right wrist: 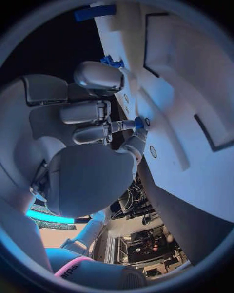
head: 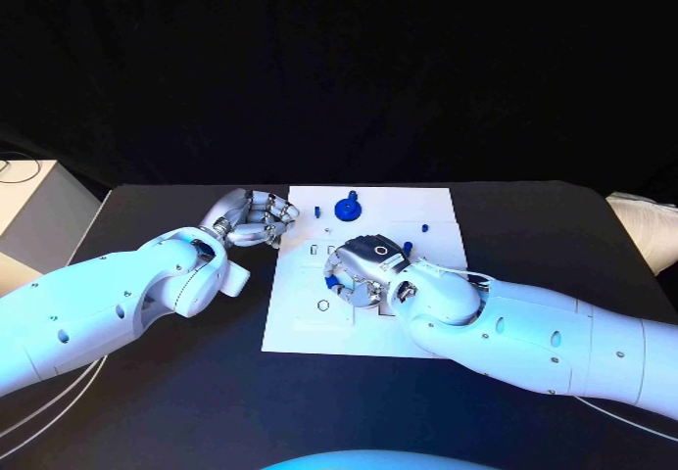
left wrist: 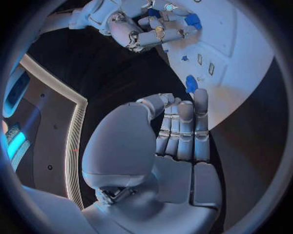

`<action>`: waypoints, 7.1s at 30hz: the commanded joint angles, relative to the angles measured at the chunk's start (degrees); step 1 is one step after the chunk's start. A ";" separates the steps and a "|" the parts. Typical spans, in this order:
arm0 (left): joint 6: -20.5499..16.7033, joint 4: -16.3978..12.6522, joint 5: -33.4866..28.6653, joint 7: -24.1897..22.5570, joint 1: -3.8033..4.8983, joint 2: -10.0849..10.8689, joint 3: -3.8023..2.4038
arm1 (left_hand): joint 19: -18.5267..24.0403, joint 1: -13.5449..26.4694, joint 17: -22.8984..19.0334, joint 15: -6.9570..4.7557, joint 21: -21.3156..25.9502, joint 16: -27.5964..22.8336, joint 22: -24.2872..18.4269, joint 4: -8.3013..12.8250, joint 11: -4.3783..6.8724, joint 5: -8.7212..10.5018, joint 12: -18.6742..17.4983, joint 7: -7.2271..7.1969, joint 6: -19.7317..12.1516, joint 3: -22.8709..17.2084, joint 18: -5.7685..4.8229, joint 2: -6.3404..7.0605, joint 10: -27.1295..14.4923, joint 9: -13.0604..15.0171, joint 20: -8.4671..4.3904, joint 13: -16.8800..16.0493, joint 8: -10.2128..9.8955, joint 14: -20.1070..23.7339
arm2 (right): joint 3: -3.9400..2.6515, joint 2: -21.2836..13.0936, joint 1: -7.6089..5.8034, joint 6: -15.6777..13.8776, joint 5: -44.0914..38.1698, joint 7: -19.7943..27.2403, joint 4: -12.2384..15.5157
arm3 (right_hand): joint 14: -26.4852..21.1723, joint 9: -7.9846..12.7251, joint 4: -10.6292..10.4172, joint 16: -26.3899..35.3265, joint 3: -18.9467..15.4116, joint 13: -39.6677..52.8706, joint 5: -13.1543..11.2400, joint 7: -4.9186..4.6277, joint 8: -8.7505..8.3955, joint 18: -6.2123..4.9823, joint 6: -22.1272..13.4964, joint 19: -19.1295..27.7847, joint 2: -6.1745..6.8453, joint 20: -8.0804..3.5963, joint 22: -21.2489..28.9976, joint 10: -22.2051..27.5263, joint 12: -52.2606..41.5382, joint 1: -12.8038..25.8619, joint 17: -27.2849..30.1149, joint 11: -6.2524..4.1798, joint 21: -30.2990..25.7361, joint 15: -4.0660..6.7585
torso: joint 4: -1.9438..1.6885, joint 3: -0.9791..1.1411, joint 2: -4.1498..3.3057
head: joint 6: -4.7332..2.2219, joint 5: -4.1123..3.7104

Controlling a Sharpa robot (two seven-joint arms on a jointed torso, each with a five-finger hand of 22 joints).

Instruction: Assemble the parts on the task board

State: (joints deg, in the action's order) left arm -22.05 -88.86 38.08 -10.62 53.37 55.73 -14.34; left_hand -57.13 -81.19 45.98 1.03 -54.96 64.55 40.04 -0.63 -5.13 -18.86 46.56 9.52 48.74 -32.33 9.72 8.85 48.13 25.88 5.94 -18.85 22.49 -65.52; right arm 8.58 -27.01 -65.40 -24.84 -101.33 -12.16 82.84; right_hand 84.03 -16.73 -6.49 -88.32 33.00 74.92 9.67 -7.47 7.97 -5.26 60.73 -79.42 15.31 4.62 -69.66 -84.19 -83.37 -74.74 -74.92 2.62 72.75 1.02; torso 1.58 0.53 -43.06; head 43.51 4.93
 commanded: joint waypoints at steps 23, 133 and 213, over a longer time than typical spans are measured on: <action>0.65 0.05 -0.44 -0.02 -0.03 -0.11 -0.04 | 0.33 -0.71 -0.34 0.08 0.29 -0.35 0.00 0.38 -0.26 -0.31 -0.29 0.12 -0.38 0.13 0.85 -0.07 -0.20 -0.12 0.38 0.14 -0.43 0.40 | 0.12 0.02 0.14 1.58 -0.32 0.86 -0.50 | 4.57 0.41 0.68 -0.01 0.37 9.76 1.02 -0.26 -0.58 0.53 -0.38 -0.43 -1.07 0.65 -0.89 -1.69 -0.05 -0.81 -11.97 0.38 0.13 -0.23 | 0.04 0.00 0.04 | 0.28 -0.01; 0.80 -0.13 -1.42 0.06 -0.03 0.01 -0.03 | 0.91 -0.88 -1.29 0.26 0.12 -1.06 0.22 0.63 -0.44 -0.46 -0.01 0.29 -0.55 0.09 0.85 -0.46 -0.62 -0.32 0.56 0.30 -0.60 1.19 | -1.32 1.47 0.03 -7.42 -1.44 -12.01 -6.64 | 5.97 -4.07 -4.72 -1.68 -1.03 13.13 0.67 2.66 6.51 1.93 1.61 -4.55 -2.67 -1.80 -7.36 -4.64 -3.96 6.44 -15.08 -2.28 4.97 2.27 | -0.01 -0.02 -0.01 | 0.04 -0.51; 0.86 0.09 -1.95 -0.02 -0.09 -0.07 -0.03 | 1.31 -0.78 -1.76 0.36 0.04 -1.38 0.35 0.67 -0.53 -0.48 0.15 0.35 -0.67 0.14 0.86 -0.52 -0.86 -0.43 0.67 0.41 -0.69 1.68 | -1.30 -0.83 0.08 -5.21 -2.76 -14.56 -2.62 | 5.97 -2.59 -10.32 -1.68 -13.78 13.56 -0.88 3.11 6.26 2.13 2.67 -5.29 -3.01 -2.18 -8.53 -4.94 -4.35 10.56 -15.08 -2.68 5.32 2.66 | 0.01 -0.03 0.04 | 0.28 -0.88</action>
State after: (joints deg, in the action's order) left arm -21.93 -88.72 36.42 -10.18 53.33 55.76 -14.33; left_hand -56.20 -81.62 44.20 1.44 -54.97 63.38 40.33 -0.31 -5.54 -19.07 46.56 9.93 48.33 -32.32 9.72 8.42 47.72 25.52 6.45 -18.49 22.05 -64.29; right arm 7.28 -27.89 -65.35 -30.58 -103.45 -26.87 80.10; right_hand 83.94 -19.40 -16.85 -89.77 19.46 74.94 8.55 -4.47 14.62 -3.53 63.08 -83.80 12.51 2.67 -74.91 -84.03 -87.64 -64.54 -74.91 0.22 78.10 3.39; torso 1.62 0.51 -43.03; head 43.71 4.05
